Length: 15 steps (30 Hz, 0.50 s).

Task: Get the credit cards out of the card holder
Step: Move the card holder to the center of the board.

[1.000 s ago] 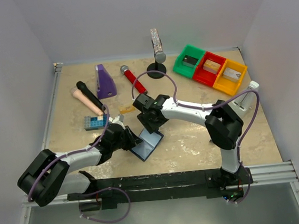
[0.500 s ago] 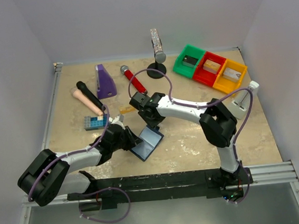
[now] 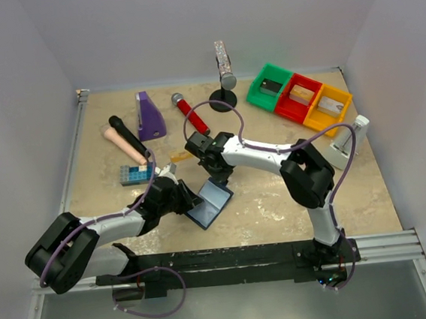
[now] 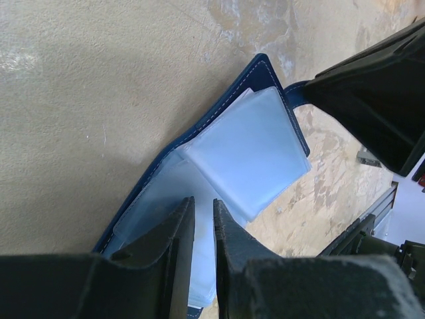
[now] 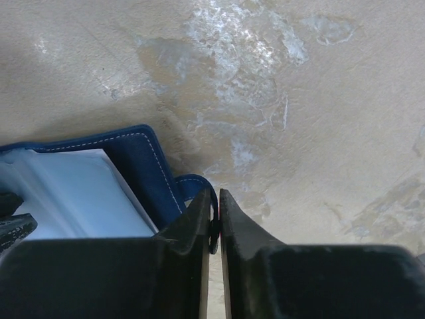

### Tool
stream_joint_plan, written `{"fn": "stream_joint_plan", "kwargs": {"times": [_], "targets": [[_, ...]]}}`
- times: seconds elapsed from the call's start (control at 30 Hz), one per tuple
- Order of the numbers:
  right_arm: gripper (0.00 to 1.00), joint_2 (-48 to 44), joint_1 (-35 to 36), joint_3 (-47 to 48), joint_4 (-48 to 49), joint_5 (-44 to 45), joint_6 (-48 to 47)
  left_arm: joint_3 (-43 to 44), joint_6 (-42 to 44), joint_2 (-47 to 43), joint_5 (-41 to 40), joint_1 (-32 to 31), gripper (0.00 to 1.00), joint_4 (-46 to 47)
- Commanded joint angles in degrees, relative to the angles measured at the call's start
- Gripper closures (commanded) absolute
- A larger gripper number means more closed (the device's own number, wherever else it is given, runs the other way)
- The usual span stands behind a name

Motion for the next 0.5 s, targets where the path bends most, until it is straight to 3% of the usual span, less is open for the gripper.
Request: {"fn": "stream_joint_plan", "kwargs": {"times": [0.0, 0.27, 0.47], "targets": [[0.98, -1.1, -1.0, 0.4, 0.2, -2.6, 0.5, -1.0, 1.4, -0.5, -2.6, 0.0, 0.77, -3.1], [1.0, -14.1, -2.4, -10.4, 1.5, -6.8, 6.6, 1.9, 4.9, -5.4, -4.0, 0.2, 0.71, -9.1], [1.0, -24.5, -2.3, -22.4, 5.9, -13.0, 15.3, 5.6, 8.4, -9.7, -5.3, 0.6, 0.5, -15.0]]}}
